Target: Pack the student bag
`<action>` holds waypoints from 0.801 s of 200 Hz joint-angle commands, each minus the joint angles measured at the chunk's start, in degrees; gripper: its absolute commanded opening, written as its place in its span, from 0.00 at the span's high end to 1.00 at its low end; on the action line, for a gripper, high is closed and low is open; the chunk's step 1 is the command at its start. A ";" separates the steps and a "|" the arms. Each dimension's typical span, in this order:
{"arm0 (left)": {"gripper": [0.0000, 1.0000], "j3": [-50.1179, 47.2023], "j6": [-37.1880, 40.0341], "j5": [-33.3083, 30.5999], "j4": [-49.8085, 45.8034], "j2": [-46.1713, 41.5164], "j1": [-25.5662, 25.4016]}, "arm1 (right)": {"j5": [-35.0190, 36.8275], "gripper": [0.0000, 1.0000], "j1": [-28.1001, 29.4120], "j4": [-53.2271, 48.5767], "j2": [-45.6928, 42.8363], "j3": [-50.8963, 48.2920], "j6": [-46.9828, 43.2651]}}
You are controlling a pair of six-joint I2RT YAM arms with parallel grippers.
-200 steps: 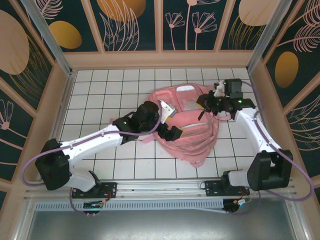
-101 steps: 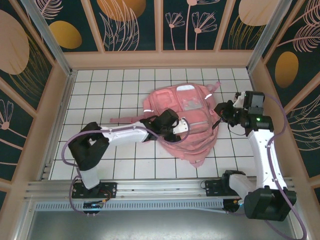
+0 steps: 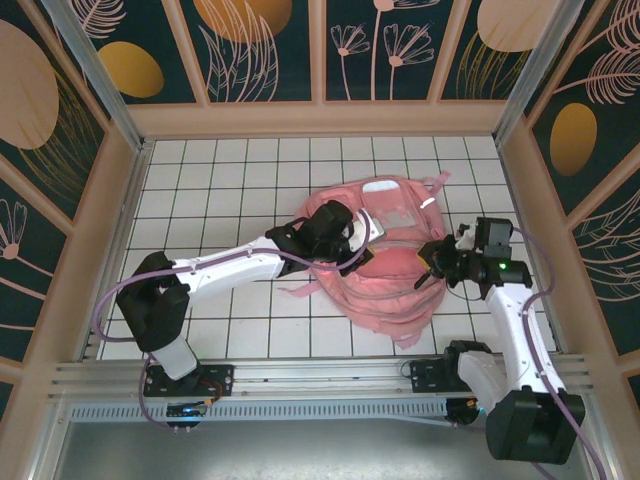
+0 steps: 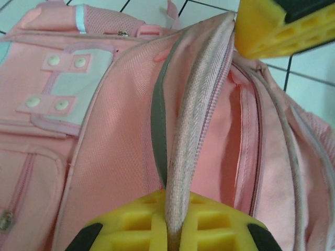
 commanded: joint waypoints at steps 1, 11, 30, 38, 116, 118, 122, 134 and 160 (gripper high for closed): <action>1.00 4.84 -10.92 3.44 6.62 -0.66 -0.26 | 0.24 1.00 3.71 12.36 -0.03 -3.89 18.38; 1.00 6.05 -14.35 2.85 7.15 0.19 -0.28 | 8.33 1.00 7.44 13.90 -0.98 -4.70 25.97; 1.00 7.64 -19.73 2.62 8.22 0.88 -0.28 | 22.79 1.00 13.50 16.15 -2.68 -6.56 36.44; 1.00 8.06 -21.66 2.56 8.53 2.97 -0.28 | 26.10 0.99 14.34 16.66 -2.49 -7.32 39.99; 1.00 8.15 -24.11 0.43 9.68 4.74 -0.03 | 24.15 0.47 19.13 17.54 4.64 -3.12 40.57; 1.00 8.11 -24.15 0.32 9.75 4.70 0.07 | 24.43 0.47 19.18 16.87 4.26 -3.03 40.50; 1.00 7.98 -24.09 0.10 9.84 4.64 0.19 | 25.13 0.47 19.20 15.35 3.50 -2.78 40.39; 1.00 7.68 -24.35 -0.28 10.03 4.69 0.82 | 27.89 0.44 19.03 9.99 0.28 -1.92 39.91; 0.78 6.26 -18.59 4.79 11.07 4.59 2.10 | 33.71 0.44 18.12 0.56 -6.23 0.11 34.62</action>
